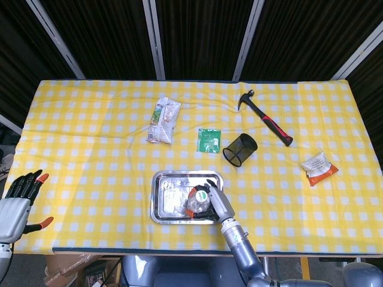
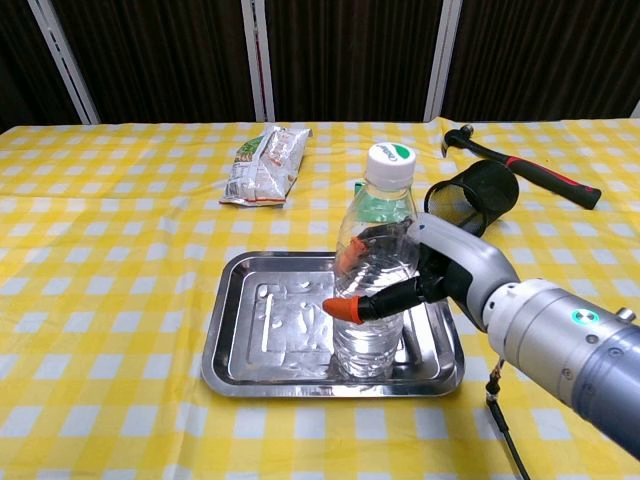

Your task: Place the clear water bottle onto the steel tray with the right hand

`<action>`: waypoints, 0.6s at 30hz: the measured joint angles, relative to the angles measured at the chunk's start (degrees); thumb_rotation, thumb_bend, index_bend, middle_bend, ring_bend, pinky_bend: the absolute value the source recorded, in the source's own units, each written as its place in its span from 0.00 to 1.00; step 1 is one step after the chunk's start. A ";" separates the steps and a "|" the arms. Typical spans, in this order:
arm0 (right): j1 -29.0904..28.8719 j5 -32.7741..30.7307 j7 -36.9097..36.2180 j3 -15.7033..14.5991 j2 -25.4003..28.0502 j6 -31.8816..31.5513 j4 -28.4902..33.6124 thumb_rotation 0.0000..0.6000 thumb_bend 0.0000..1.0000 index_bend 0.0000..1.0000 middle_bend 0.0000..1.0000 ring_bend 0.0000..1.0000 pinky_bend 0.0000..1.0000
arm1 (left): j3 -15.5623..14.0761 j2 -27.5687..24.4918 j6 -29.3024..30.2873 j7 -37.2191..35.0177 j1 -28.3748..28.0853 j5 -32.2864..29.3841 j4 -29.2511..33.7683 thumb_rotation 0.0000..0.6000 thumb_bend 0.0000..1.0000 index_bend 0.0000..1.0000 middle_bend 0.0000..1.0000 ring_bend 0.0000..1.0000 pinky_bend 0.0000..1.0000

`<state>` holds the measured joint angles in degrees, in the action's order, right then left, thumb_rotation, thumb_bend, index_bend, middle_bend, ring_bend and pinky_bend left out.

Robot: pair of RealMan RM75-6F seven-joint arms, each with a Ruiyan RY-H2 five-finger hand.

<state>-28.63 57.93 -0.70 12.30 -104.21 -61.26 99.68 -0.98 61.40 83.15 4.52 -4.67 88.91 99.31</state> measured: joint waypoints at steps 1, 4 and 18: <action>-0.19 -0.19 -0.15 -0.21 0.71 1.35 0.26 1.00 0.64 0.61 0.67 0.25 0.00 | -0.03 0.02 -0.05 0.05 -0.01 0.01 -0.01 1.00 0.17 0.06 0.00 0.00 0.00; -0.55 -0.46 -1.35 -0.61 2.37 4.20 0.88 1.00 0.53 0.51 0.63 0.21 0.00 | -0.14 0.14 -0.43 0.34 -0.17 0.08 0.00 1.00 0.17 0.06 0.00 0.00 0.00; -0.19 0.28 -5.86 -0.50 6.81 6.72 2.01 0.99 0.43 0.41 0.54 0.11 0.00 | -0.22 0.81 -1.18 1.53 -0.69 0.10 0.06 1.00 0.17 0.06 0.00 0.00 0.00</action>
<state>-28.82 58.21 -6.56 11.80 -97.41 -54.53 101.69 -1.20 62.21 81.97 6.05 -5.36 89.01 99.37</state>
